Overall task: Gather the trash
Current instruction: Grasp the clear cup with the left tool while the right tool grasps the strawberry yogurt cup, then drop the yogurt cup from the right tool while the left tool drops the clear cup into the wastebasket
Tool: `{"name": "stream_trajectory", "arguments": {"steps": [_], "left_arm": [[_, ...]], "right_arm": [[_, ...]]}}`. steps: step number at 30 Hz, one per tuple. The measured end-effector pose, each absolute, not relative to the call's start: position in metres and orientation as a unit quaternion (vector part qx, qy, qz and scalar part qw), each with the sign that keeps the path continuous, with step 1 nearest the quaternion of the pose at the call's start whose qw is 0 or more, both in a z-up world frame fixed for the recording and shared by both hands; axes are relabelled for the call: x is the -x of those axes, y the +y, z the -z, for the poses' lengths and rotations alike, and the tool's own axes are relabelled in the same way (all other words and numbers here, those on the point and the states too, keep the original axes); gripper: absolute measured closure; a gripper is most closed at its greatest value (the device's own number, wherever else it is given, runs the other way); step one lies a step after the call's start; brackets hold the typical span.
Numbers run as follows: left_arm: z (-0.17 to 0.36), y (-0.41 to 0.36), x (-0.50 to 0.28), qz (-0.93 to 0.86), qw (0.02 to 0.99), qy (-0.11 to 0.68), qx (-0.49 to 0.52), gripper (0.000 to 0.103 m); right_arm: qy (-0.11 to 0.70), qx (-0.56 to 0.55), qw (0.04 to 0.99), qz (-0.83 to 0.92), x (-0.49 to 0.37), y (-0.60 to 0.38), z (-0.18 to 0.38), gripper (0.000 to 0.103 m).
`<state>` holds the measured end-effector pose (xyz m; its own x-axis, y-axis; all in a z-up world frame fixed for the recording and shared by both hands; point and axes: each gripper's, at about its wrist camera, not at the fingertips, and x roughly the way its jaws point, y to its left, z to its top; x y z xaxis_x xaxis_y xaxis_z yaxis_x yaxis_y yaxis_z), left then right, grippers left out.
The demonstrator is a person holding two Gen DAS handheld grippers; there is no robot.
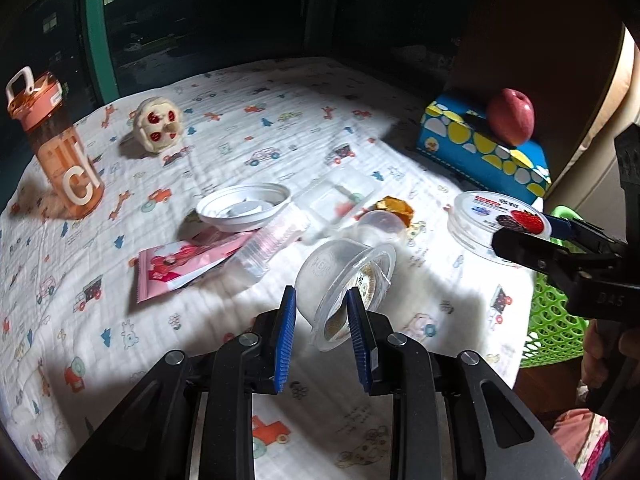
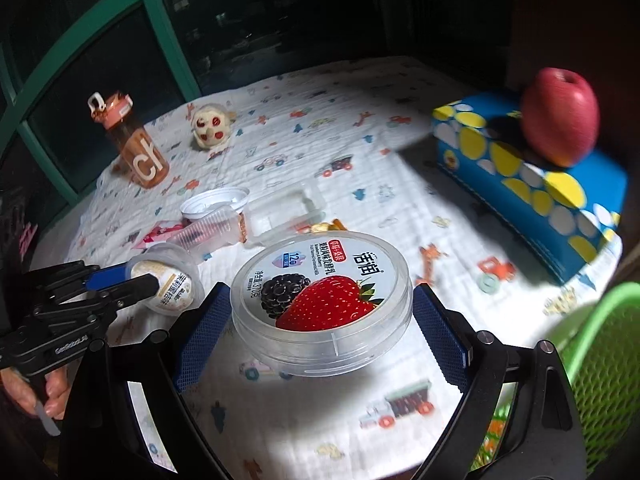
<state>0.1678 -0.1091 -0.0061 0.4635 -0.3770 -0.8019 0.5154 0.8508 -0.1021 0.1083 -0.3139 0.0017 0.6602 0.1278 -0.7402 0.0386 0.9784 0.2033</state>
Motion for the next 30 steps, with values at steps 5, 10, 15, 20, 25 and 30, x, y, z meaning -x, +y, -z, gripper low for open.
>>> {"name": "stream_trajectory", "arguments": {"steps": [5, 10, 15, 20, 25, 30], "left_arm": [[-0.004, -0.135, -0.157, 0.292, 0.846, 0.437, -0.087, 0.077], [-0.015, -0.165, -0.145, 0.323, 0.839, 0.427, -0.099, 0.077], [-0.025, -0.199, -0.129, 0.354, 0.829, 0.416, -0.115, 0.077], [-0.033, -0.229, -0.115, 0.384, 0.818, 0.409, -0.125, 0.077], [-0.037, -0.262, -0.101, 0.410, 0.804, 0.406, -0.140, 0.077], [-0.037, -0.297, -0.087, 0.436, 0.788, 0.406, -0.157, 0.077]], "right_arm": [[0.392, -0.114, 0.913, 0.013, -0.070, -0.343, -0.016, 0.013], [0.378, -0.133, 0.914, 0.064, -0.029, -0.384, -0.023, 0.013], [0.382, -0.152, 0.903, 0.125, 0.007, -0.430, -0.015, 0.013], [0.397, -0.172, 0.884, 0.177, 0.035, -0.471, 0.002, 0.013], [0.408, -0.189, 0.869, 0.204, 0.056, -0.496, 0.017, 0.012], [0.402, -0.202, 0.865, 0.223, 0.071, -0.511, 0.021, 0.011]]}}
